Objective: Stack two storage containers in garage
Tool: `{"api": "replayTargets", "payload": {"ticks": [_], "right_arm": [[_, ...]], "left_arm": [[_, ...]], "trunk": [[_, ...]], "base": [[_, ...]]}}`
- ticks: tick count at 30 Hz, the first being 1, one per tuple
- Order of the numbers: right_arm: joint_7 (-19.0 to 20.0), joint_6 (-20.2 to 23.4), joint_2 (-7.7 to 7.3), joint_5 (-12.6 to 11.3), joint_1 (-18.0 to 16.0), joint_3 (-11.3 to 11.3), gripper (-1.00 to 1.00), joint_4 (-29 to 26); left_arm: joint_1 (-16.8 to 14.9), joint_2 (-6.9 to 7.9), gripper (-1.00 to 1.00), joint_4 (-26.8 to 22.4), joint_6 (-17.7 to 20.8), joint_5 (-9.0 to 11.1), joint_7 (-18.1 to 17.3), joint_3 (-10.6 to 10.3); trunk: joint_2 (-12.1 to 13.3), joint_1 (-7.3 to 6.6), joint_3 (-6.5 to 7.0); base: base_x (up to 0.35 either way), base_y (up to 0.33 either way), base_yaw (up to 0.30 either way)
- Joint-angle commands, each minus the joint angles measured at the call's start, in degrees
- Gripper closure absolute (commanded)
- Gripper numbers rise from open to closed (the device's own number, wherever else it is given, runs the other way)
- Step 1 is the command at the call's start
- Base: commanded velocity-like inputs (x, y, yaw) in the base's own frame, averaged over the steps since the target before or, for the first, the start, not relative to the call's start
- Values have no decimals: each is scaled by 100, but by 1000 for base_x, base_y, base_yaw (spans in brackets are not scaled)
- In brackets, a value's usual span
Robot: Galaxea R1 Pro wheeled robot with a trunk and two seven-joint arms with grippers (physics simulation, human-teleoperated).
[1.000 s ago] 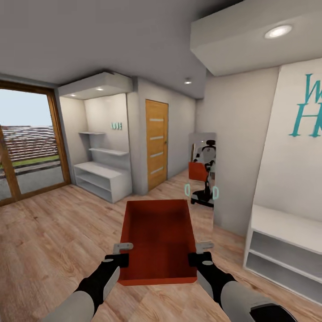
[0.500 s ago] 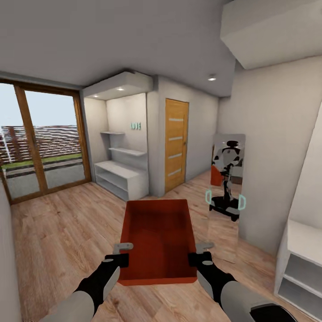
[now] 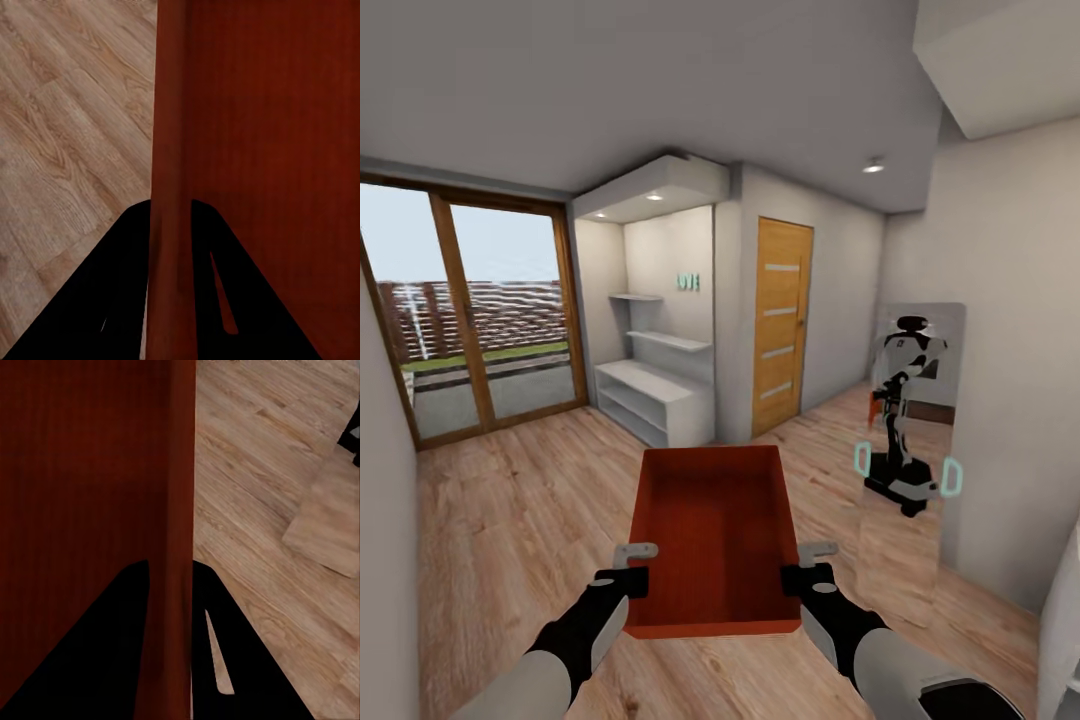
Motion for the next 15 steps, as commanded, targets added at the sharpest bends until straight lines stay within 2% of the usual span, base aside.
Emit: {"api": "replayTargets", "payload": {"ticks": [1,15], "right_arm": [[-41,-92,-1,63,-6,-143,100,-15],[-40,-88,7,63,-6,-143,100,-15]], "left_arm": [[2,56,100,0,45,-19,156,180],[2,56,100,0,45,-19,156,180]], "trunk": [[-4,5,-2],[-4,5,-2]], "base": [[324,0,4],[324,0,1]]}}
